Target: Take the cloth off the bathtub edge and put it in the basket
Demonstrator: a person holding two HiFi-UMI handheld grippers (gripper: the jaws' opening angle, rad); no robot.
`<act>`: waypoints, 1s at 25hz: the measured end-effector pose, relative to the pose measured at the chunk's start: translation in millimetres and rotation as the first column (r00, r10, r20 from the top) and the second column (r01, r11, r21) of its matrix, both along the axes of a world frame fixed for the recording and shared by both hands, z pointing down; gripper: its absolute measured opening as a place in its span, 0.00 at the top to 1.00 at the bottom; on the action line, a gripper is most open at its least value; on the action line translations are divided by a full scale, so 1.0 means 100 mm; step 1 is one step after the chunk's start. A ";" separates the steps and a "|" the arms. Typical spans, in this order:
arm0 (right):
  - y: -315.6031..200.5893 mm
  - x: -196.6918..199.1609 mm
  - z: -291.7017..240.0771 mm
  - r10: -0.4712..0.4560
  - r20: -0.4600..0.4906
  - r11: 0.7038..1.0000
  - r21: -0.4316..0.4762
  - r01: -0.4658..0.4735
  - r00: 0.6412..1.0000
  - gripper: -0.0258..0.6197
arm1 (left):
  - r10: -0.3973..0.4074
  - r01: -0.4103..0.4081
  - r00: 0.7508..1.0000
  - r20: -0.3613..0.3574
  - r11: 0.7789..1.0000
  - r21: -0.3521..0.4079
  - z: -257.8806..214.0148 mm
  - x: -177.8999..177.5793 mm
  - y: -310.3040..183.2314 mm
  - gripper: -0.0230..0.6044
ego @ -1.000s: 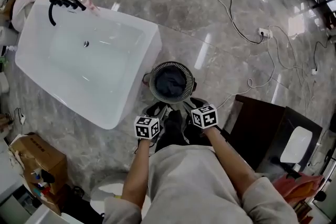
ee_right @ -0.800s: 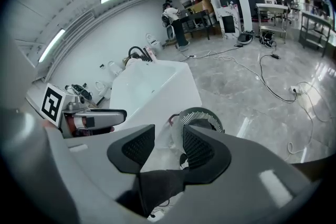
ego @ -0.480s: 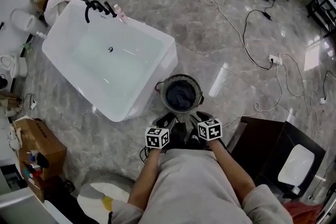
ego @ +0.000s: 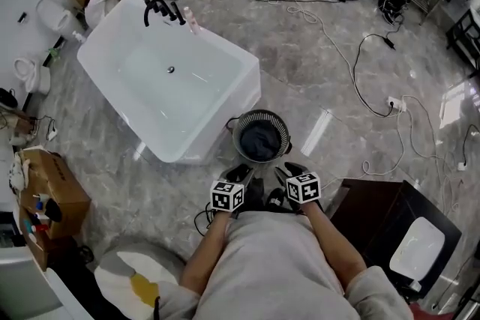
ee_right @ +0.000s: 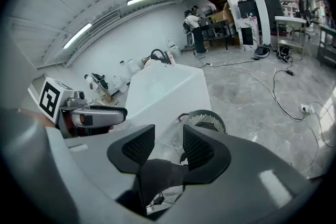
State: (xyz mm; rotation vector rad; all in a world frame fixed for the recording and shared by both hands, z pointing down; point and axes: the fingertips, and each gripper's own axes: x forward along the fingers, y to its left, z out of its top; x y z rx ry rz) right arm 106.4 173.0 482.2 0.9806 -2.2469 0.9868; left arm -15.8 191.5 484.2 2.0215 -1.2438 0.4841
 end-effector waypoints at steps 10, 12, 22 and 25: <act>-0.07 -0.03 -0.10 -0.067 -0.019 0.997 0.027 0.067 0.998 0.74 | -0.014 0.013 1.000 0.022 0.999 0.042 -0.13 0.02 -0.01 0.62; -0.10 -0.07 -0.14 -0.075 -0.008 0.997 0.034 0.075 0.997 0.75 | -0.024 0.022 0.999 0.023 0.998 0.058 -0.18 -0.02 -0.05 0.62; -0.10 0.02 -0.13 -0.034 0.012 0.999 0.031 0.033 0.999 0.96 | -0.030 0.028 0.999 0.029 0.997 0.067 -0.21 0.00 -0.08 0.87; -0.12 0.08 -0.14 -0.022 0.003 0.999 0.043 0.022 1.000 0.96 | -0.018 0.016 0.999 0.040 0.999 0.050 -0.17 0.04 -0.07 0.87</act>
